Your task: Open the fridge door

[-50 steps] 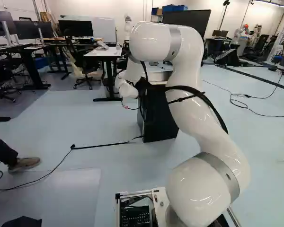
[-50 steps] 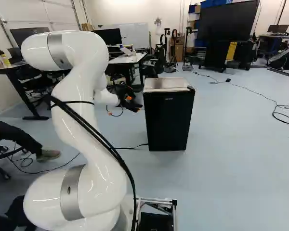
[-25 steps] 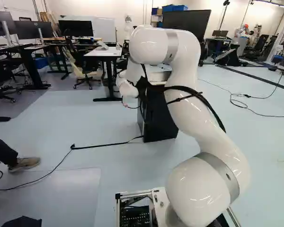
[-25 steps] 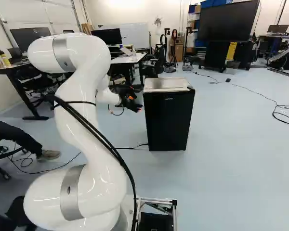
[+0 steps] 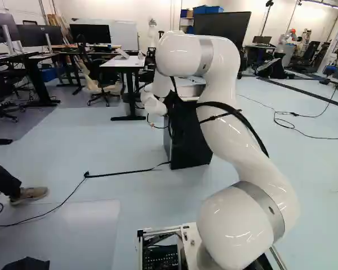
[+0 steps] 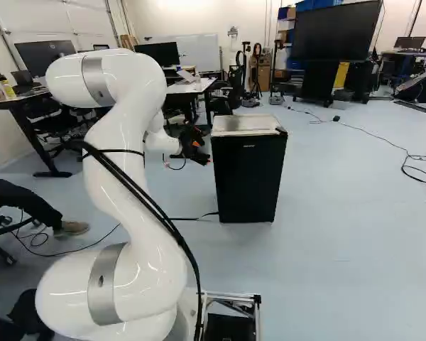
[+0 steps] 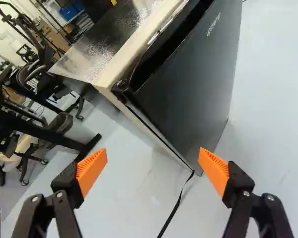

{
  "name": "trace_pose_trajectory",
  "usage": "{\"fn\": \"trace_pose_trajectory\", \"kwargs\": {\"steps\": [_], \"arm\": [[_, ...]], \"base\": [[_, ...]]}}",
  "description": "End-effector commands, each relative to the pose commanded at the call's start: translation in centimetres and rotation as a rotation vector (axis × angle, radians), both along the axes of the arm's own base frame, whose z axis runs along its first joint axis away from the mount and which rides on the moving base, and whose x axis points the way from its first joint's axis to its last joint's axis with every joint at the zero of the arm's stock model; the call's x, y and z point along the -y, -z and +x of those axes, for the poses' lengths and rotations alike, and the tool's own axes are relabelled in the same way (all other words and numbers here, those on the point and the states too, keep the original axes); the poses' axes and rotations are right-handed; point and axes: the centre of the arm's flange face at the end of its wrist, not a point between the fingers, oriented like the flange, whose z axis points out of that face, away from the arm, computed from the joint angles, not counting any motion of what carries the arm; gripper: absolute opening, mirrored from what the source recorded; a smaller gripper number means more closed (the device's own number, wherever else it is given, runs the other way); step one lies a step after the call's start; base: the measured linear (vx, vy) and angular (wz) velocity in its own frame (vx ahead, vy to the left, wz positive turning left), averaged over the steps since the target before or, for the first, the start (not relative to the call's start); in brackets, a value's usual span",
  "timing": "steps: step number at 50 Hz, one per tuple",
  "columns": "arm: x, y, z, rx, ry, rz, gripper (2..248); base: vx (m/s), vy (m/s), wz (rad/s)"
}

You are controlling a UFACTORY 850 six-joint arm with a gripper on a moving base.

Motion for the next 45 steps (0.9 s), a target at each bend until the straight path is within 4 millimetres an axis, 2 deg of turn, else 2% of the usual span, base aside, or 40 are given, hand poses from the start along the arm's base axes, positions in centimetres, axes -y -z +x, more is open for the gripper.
{"fn": "trace_pose_trajectory", "kwargs": {"steps": [22, 45], "arm": [[1.4, -2.5, 0.4, 0.037, 0.023, 0.010, 247], [2.7, -2.7, 1.3, 0.048, 0.046, 0.013, 247]], "base": [[0.000, 0.000, 0.000], [0.000, 0.000, 0.000]]}}
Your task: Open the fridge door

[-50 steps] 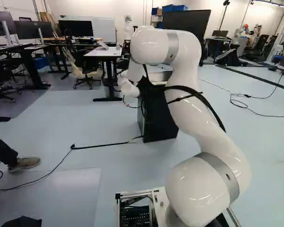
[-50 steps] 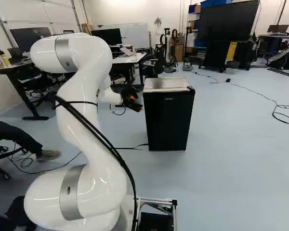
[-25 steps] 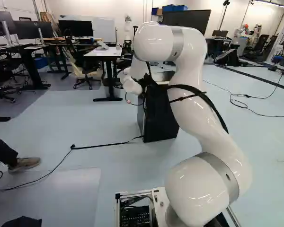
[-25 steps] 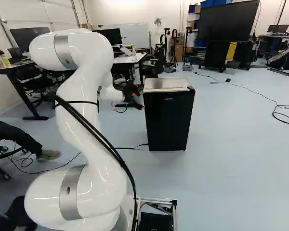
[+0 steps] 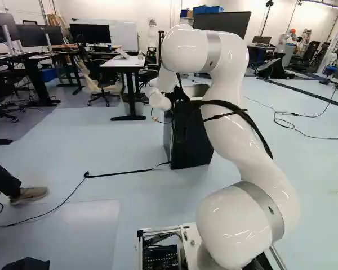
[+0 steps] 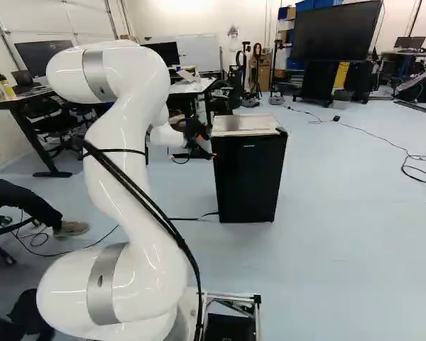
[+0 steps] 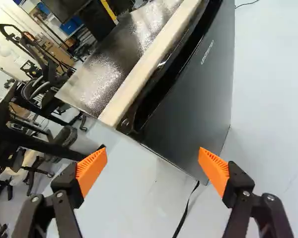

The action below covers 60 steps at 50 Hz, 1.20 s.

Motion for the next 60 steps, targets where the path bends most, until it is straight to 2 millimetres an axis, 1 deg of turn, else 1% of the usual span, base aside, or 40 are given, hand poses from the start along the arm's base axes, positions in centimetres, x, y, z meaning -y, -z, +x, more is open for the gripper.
{"fn": "trace_pose_trajectory", "kwargs": {"steps": [15, 23, 40, 60], "arm": [[1.2, 0.0, 0.3, 0.001, 0.019, 0.000, 247], [2.1, 0.0, -0.1, -0.004, 0.031, -0.001, 247], [4.3, -0.3, -2.2, -0.028, 0.058, -0.006, 247], [6.4, -0.7, -5.4, -0.060, 0.084, -0.012, 247]], "base": [[0.000, 0.000, 0.000], [0.000, 0.000, 0.000], [0.000, 0.000, 0.000], [-0.001, -0.002, -0.008]]}}
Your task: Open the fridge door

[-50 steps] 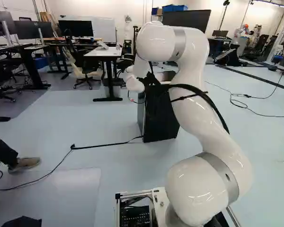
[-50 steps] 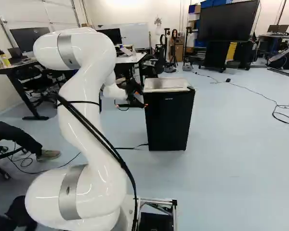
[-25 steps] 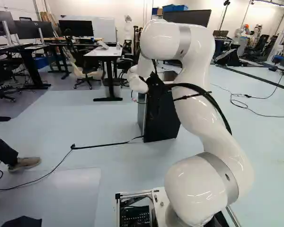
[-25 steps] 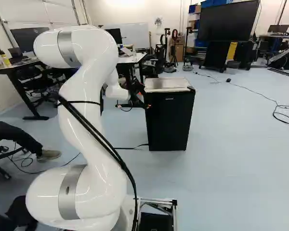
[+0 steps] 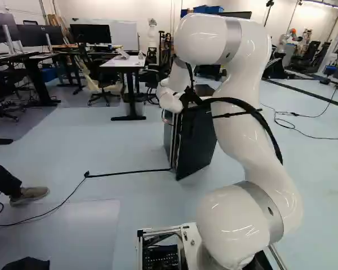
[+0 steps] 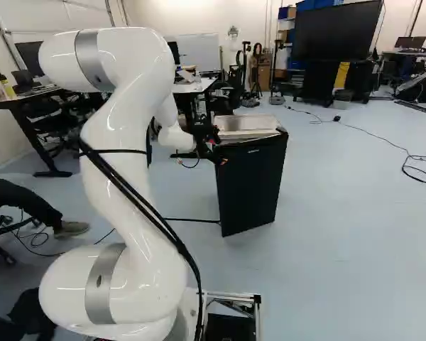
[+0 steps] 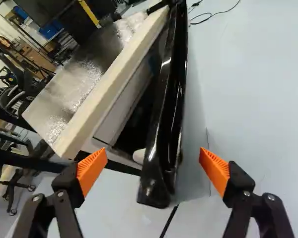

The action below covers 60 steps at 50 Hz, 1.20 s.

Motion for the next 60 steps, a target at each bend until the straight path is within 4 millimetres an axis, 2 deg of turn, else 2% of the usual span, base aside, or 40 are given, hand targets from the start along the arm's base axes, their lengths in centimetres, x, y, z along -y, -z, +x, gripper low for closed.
{"fn": "trace_pose_trajectory", "kwargs": {"steps": [60], "arm": [[6.5, -0.1, -11.0, -0.093, 0.323, 0.093, 247]], "base": [[0.000, 0.000, 0.000]]}}
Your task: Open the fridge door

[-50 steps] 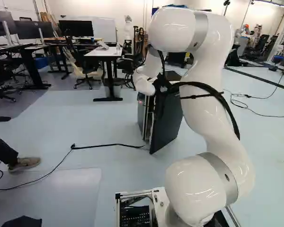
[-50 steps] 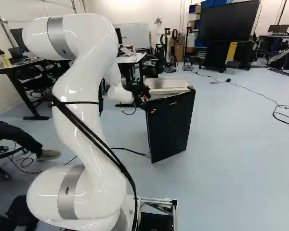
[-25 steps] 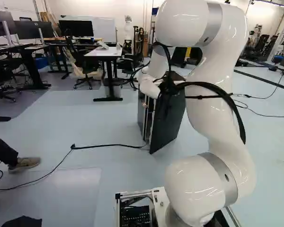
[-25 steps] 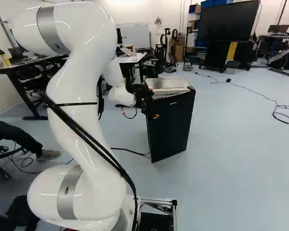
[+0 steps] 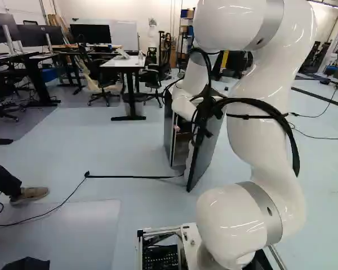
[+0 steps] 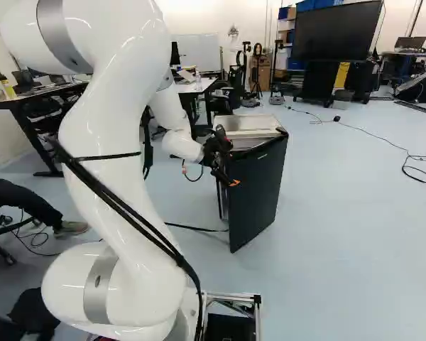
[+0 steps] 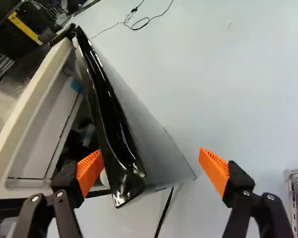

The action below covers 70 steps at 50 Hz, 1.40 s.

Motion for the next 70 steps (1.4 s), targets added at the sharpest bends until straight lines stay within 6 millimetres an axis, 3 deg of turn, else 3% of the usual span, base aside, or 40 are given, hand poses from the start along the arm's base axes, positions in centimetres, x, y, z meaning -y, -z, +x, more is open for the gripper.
{"fn": "trace_pose_trajectory", "kwargs": {"steps": [29, 50, 70], "arm": [[3.5, -0.1, -5.0, -0.026, 0.205, -0.004, 247], [3.9, -0.2, -5.5, -0.027, 0.221, -0.005, 247], [4.0, -2.6, -6.2, 0.024, 0.222, 0.000, 247]], "base": [[0.000, 0.000, 0.000], [0.000, 0.000, 0.000], [0.000, 0.000, 0.000]]}}
